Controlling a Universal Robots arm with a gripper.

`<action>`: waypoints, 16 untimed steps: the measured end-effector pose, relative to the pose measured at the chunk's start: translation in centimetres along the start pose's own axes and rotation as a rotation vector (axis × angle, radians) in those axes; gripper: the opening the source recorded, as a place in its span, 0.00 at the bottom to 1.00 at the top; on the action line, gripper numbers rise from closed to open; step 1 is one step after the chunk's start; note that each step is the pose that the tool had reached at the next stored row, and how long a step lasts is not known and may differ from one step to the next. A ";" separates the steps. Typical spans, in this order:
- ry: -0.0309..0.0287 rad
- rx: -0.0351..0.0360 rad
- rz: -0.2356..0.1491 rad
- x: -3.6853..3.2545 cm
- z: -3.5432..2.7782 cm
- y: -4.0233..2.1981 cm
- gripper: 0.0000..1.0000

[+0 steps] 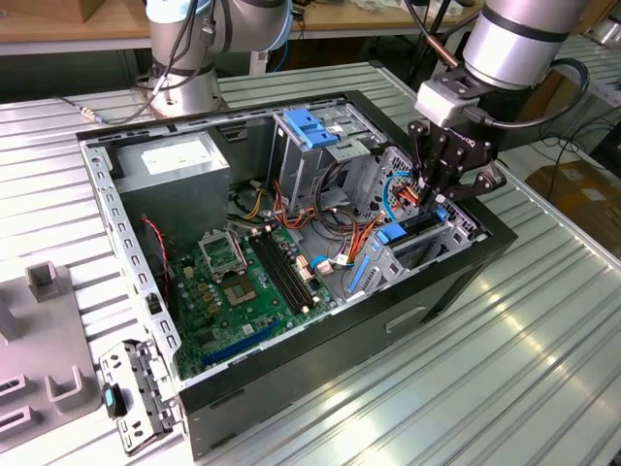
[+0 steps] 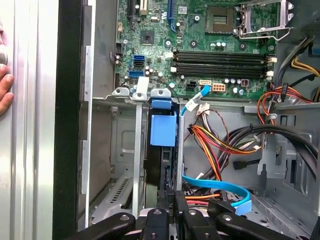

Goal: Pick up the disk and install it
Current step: 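Insert the first disk wire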

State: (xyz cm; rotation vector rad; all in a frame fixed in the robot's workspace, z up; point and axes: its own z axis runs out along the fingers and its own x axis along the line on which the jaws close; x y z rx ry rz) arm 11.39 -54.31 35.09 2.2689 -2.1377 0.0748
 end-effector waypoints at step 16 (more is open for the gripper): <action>0.0003 -0.0009 0.018 0.03 0.53 0.04 0.17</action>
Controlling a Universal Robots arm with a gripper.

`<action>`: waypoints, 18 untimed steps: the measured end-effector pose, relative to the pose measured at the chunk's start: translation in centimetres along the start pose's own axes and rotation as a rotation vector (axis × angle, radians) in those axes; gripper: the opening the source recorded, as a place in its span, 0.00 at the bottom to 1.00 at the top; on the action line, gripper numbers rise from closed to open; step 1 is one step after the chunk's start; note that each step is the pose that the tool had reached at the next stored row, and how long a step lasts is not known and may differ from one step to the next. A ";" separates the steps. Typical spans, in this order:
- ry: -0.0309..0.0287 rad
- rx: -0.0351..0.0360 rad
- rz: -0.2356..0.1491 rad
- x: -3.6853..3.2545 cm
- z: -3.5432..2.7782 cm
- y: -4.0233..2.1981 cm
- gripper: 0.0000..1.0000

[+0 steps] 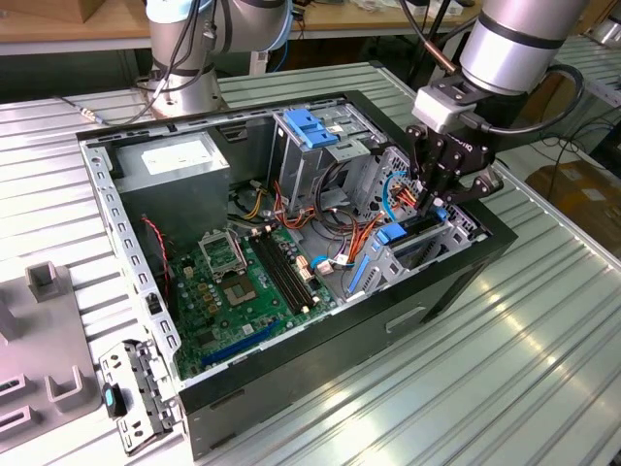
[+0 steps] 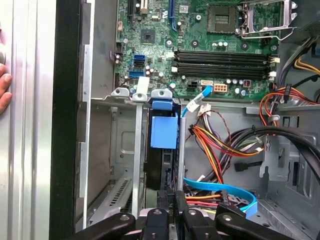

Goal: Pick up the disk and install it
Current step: 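Insert the first disk wire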

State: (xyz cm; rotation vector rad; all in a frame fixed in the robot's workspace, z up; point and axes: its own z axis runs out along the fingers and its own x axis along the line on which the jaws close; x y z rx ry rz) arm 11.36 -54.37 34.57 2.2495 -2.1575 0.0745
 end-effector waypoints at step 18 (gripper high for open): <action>-0.0002 -0.0022 0.042 -0.02 0.73 0.01 0.17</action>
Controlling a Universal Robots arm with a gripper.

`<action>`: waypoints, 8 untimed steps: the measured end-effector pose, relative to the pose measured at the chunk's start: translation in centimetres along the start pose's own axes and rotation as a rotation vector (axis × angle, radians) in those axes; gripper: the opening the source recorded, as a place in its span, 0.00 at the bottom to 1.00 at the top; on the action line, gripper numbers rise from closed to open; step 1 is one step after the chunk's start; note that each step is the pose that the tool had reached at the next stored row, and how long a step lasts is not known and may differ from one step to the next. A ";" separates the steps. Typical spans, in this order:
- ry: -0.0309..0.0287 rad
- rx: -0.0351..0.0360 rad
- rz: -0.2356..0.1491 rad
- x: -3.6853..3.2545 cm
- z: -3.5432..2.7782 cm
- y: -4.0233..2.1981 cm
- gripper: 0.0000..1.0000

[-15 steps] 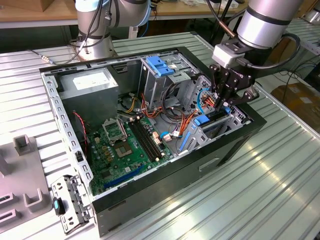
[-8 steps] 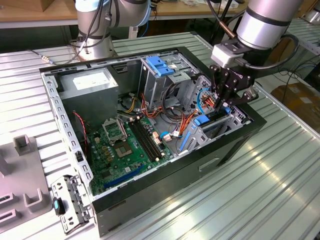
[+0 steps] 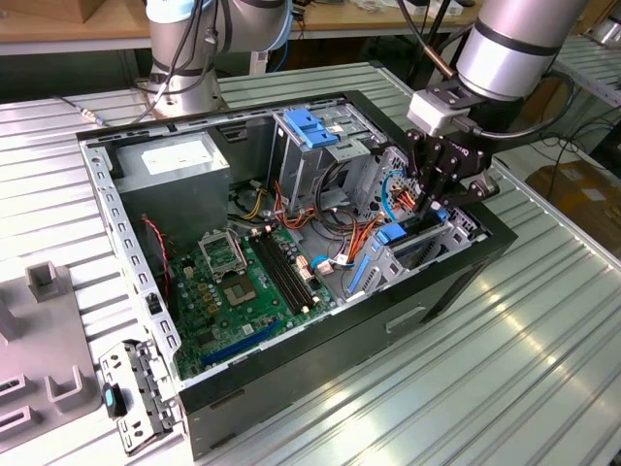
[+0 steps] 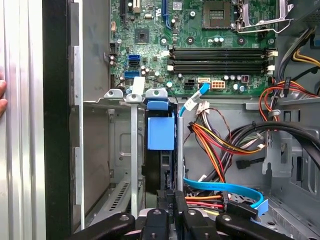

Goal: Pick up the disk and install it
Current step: 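Insert the first disk wire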

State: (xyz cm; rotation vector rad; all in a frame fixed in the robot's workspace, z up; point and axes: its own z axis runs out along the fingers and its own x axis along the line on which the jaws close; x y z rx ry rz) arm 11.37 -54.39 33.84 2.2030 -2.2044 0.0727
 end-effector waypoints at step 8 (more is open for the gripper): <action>-0.0014 0.0005 0.000 0.03 -0.57 -0.01 0.25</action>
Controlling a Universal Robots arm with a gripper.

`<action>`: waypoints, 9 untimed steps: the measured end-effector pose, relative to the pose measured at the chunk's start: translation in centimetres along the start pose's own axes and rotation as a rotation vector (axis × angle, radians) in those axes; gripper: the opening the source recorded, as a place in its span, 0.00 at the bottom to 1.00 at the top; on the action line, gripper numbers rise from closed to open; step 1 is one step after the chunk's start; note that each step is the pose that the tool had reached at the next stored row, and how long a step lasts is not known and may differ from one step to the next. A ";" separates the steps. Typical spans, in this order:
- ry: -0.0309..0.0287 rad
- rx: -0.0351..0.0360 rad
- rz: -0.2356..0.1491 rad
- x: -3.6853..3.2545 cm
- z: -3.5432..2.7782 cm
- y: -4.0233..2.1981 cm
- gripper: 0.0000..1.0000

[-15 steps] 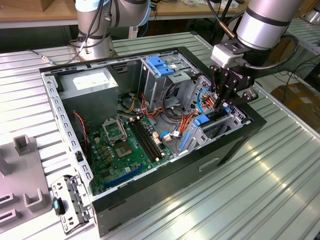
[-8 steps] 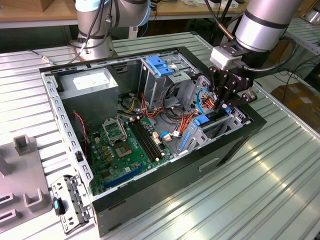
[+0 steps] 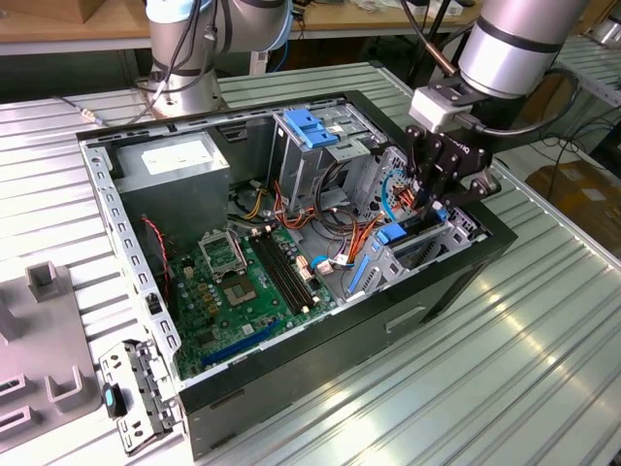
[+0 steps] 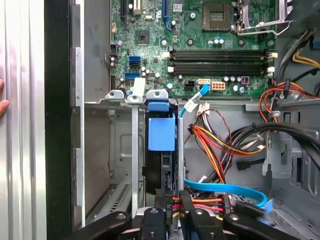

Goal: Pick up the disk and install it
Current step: 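Insert the first disk wire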

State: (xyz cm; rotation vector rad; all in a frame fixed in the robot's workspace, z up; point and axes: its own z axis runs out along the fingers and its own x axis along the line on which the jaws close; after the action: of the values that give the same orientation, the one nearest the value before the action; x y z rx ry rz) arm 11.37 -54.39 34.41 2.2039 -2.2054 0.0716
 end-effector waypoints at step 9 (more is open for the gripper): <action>-0.0003 0.0001 0.000 0.02 -0.46 -0.01 0.11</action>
State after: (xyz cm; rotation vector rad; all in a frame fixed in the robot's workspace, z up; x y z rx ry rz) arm 11.36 -54.39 34.87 2.2041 -2.2056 0.0713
